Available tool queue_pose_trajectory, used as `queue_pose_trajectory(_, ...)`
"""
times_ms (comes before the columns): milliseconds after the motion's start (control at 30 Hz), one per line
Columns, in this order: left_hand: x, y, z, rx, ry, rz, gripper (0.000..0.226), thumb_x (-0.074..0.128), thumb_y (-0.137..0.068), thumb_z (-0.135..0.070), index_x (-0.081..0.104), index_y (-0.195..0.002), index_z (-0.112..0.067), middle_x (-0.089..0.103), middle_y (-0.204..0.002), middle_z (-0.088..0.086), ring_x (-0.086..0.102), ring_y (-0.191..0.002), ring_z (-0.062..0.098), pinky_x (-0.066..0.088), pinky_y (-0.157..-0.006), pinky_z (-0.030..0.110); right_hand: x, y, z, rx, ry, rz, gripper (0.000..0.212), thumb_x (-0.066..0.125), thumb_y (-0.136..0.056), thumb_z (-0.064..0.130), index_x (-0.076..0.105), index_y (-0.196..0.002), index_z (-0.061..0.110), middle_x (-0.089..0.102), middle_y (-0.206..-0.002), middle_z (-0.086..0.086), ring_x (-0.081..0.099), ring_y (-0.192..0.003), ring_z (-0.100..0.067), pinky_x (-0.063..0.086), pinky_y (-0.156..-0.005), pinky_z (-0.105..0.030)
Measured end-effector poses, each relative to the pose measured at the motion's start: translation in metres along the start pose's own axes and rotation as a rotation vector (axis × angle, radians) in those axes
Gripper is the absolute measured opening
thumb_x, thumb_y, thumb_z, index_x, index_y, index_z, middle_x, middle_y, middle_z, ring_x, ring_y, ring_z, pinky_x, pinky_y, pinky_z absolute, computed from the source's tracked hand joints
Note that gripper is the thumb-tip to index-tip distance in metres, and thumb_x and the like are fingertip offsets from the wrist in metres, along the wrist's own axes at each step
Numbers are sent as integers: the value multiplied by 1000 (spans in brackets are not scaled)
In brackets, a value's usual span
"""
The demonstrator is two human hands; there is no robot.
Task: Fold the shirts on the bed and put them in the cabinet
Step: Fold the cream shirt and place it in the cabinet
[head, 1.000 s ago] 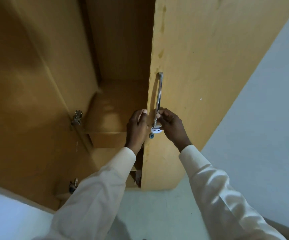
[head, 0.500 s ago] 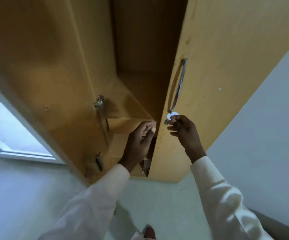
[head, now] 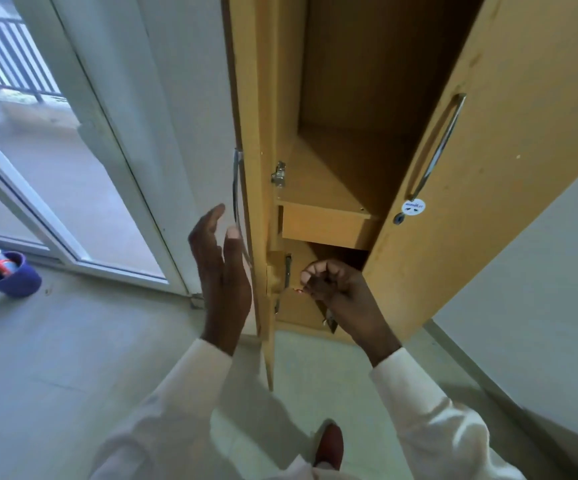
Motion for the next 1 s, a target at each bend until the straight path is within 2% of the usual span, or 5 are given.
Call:
queue_pose_trajectory(100,18,-7,-1,-52,147,113,29,34,-105,-31,49,-130,-27,58,-115,-25,55,-109,-6,46,-87,16,12,5,14,-50,70,-13,10,72,-86,26,70,-90,16,71,-85,-2,67,-84,-23,56,-79,-38)
queue_pose_trajectory(333,50,-4,2,-9,179,215,30,41,-104,-30,52,-128,-15,63,-117,0,61,-110,17,52,-93,42,-4,5,27,-73,185,-192,16,76,-84,19,68,-98,22,72,-90,6,69,-87,-12,59,-81,-40)
queue_pose_trajectory(633,161,3,-22,-26,195,536,22,47,-102,-28,56,-118,-17,65,-103,-6,65,-97,5,56,-79,25,-94,-14,40,-205,373,-562,12,69,-89,16,57,-86,15,61,-75,6,57,-69,-10,48,-64,-31)
queue_pose_trajectory(733,197,1,-24,-67,216,599,19,47,-102,-23,58,-115,-14,66,-101,-3,66,-92,1,53,-75,15,-128,-29,37,-217,436,-581,17,70,-88,14,53,-84,18,57,-73,13,54,-68,-5,46,-65,-25)
queue_pose_trajectory(1000,280,-24,-26,-37,79,637,19,46,-103,-29,60,-101,-15,67,-89,-4,63,-82,1,43,-60,3,-214,-85,22,-109,309,-504,17,71,-87,27,57,-86,17,64,-79,-2,62,-75,-23,54,-72,-43)
Point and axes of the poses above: each hand's wrist, its own y-axis away from the middle knuckle, its own x-axis out of the palm, z = x × y, the point moved 10 cm from there along -y, towards the middle knuckle
